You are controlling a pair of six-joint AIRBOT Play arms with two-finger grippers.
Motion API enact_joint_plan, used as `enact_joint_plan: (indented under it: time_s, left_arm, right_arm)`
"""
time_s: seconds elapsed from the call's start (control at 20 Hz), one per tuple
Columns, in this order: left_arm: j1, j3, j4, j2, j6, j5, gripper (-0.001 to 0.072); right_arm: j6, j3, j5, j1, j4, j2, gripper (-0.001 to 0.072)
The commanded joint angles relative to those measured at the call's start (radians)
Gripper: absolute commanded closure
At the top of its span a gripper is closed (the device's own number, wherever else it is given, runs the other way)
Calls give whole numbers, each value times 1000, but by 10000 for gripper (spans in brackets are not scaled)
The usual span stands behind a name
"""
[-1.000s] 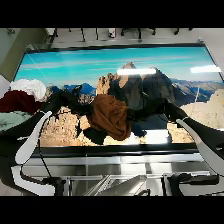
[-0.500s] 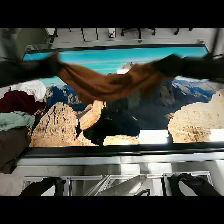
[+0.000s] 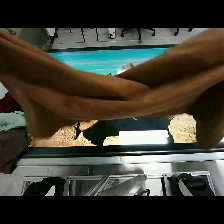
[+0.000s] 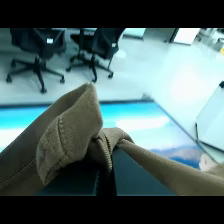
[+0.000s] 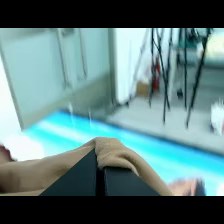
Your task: Fold the shirts.
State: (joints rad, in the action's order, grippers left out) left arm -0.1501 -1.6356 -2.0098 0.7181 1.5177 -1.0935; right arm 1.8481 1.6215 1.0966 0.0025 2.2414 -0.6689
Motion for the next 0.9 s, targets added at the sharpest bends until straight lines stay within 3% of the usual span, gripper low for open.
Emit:
enact_joint_plan:
  time_s: [0.0,0.2,0.4,0.6,0.85]
  left_arm:
    - [-1,192,2,8,-27,-53,691]
    - [-3,505,-2,153,-26,-50,690]
    - [-3,738,-3,381,1,112,690]
    - [-3,701,-8,611,2,261,690]
    - [-2,423,-8,776,1,229,690]
  right_arm:
    - [-55,-100,153,0,-57,-58,690]
    - [-69,-520,140,1,-49,-180,690]
    - [-3,-909,-167,1,77,-383,691]
    - [4,-861,-297,0,94,-610,690]
    - [7,-588,-301,-1,93,-710,690]
